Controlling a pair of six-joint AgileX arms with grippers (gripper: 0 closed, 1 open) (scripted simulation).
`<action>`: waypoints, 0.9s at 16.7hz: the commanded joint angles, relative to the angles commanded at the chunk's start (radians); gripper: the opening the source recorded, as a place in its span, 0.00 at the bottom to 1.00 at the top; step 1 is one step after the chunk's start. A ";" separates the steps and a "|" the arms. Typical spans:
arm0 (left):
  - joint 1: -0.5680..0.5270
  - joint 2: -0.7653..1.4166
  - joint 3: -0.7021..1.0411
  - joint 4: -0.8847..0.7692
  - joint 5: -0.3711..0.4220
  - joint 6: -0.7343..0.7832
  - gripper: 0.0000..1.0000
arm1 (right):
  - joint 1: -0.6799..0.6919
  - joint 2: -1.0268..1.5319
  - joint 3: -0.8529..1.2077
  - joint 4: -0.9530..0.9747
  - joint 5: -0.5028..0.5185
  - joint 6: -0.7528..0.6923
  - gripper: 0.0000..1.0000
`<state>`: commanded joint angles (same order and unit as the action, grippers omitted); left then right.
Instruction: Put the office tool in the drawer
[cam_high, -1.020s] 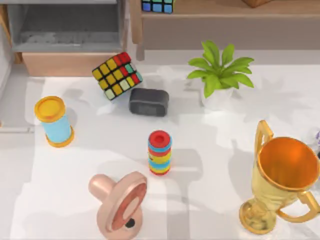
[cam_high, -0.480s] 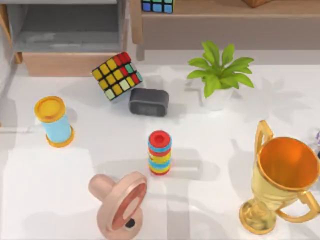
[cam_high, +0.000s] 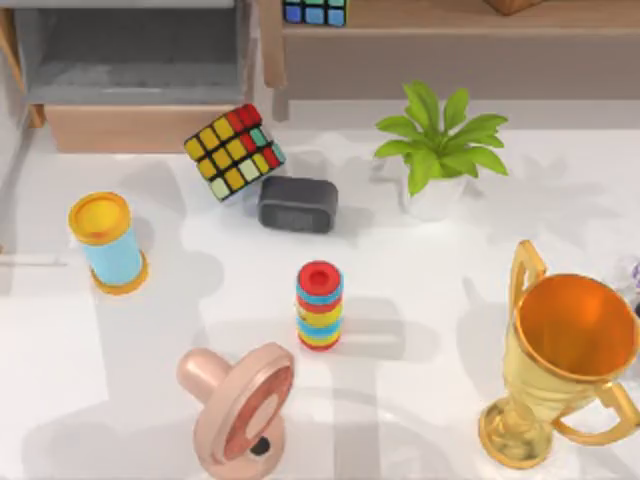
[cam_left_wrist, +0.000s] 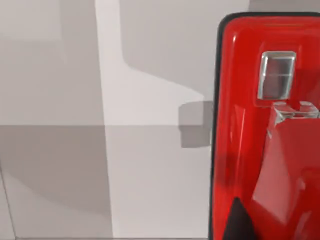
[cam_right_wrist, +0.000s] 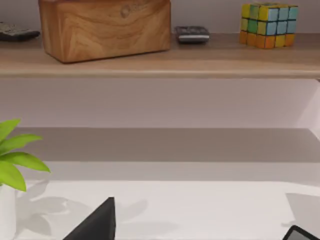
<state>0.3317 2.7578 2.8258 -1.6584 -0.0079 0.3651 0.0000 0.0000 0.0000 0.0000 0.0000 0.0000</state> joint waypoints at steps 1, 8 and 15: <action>-0.001 0.016 0.026 -0.021 0.000 -0.001 0.00 | 0.000 0.000 0.000 0.000 0.000 0.000 1.00; -0.002 0.047 0.081 -0.070 -0.002 -0.003 0.00 | 0.000 0.000 0.000 0.000 0.000 0.000 1.00; 0.022 -0.033 0.131 -0.029 0.060 0.001 0.00 | 0.000 0.000 0.000 0.000 0.000 0.000 1.00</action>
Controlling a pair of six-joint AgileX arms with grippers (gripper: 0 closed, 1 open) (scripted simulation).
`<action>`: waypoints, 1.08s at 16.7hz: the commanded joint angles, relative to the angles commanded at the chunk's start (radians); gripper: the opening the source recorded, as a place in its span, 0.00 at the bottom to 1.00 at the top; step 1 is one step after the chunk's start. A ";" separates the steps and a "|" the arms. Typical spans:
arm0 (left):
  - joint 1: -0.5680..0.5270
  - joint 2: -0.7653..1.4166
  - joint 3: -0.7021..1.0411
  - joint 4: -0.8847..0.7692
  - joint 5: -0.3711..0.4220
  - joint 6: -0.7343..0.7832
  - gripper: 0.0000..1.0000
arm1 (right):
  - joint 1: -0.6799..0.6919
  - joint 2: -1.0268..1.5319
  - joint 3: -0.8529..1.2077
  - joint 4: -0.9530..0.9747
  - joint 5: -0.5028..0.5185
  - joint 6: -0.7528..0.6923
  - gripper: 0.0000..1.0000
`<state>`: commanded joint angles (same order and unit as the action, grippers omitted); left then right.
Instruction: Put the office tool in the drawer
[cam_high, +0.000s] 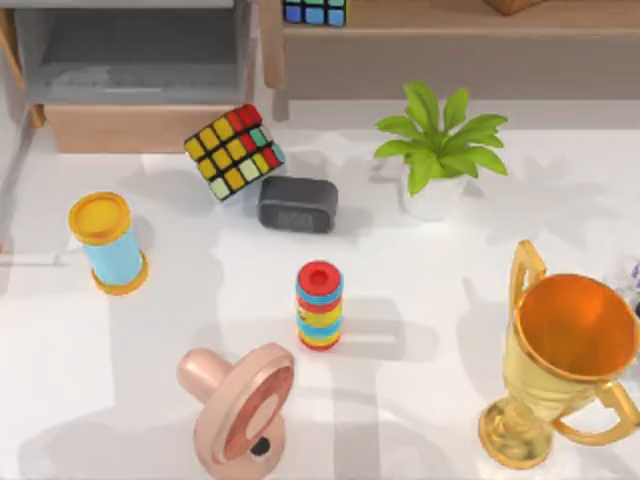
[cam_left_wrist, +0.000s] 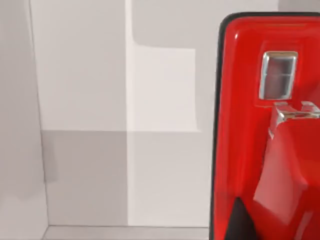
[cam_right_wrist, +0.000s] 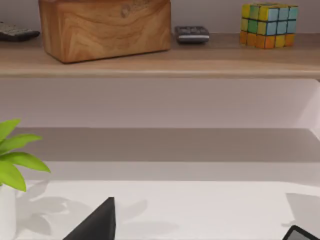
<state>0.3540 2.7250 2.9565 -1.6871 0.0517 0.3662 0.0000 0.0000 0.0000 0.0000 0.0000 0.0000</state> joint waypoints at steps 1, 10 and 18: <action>0.011 -0.021 0.007 0.006 0.013 0.001 0.00 | 0.000 0.000 0.000 0.000 0.000 0.000 1.00; -0.010 0.048 -0.015 -0.026 0.005 0.007 0.00 | 0.000 0.000 0.000 0.000 0.000 0.000 1.00; -0.024 0.096 -0.054 -0.025 -0.061 -0.004 0.00 | 0.000 0.000 0.000 0.000 0.000 0.000 1.00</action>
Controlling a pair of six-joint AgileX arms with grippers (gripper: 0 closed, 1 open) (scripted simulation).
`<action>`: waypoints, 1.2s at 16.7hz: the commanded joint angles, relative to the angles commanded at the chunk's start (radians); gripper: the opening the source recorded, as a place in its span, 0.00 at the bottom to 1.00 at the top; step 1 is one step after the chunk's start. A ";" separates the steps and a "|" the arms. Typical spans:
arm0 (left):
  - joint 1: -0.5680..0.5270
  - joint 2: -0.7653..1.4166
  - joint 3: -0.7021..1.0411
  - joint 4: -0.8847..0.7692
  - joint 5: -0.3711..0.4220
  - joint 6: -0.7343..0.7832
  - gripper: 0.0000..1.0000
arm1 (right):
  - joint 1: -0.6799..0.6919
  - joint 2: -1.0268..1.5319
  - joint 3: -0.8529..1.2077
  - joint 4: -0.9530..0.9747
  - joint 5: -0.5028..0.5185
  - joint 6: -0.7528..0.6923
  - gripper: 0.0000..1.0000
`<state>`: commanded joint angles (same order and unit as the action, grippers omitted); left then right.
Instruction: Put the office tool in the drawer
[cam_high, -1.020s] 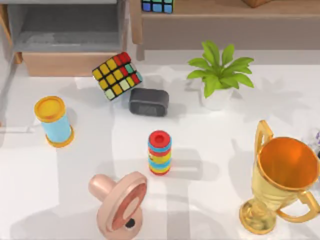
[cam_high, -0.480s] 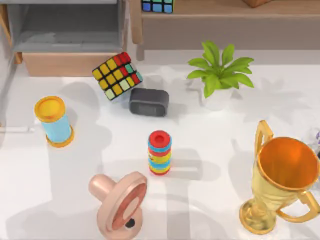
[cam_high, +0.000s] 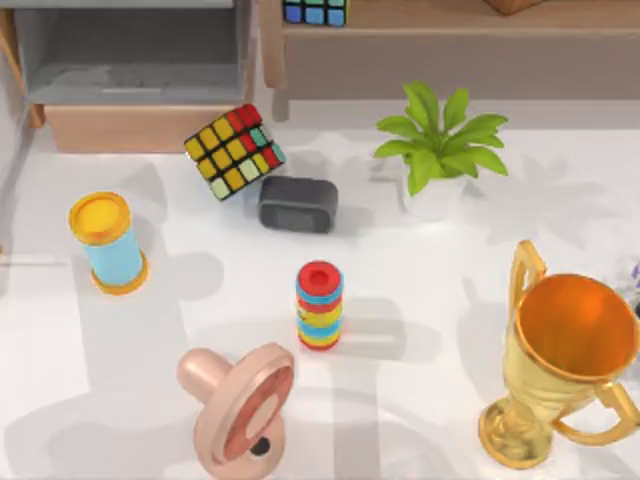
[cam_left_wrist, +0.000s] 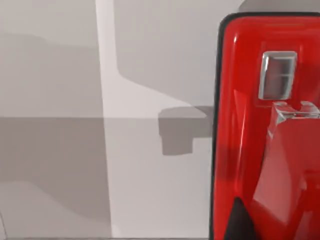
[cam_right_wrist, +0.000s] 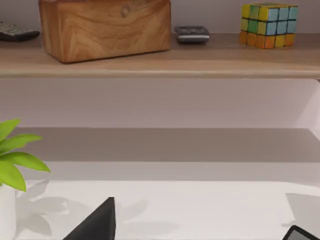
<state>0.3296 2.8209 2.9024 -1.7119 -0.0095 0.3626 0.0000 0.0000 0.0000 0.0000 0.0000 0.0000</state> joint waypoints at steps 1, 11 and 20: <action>0.000 0.000 0.000 0.000 0.000 0.000 0.00 | 0.000 0.000 0.000 0.000 0.000 0.000 1.00; 0.000 0.000 0.000 0.000 0.000 0.000 0.75 | 0.000 0.000 0.000 0.000 0.000 0.000 1.00; 0.000 0.000 0.000 0.000 0.000 0.000 1.00 | 0.000 0.000 0.000 0.000 0.000 0.000 1.00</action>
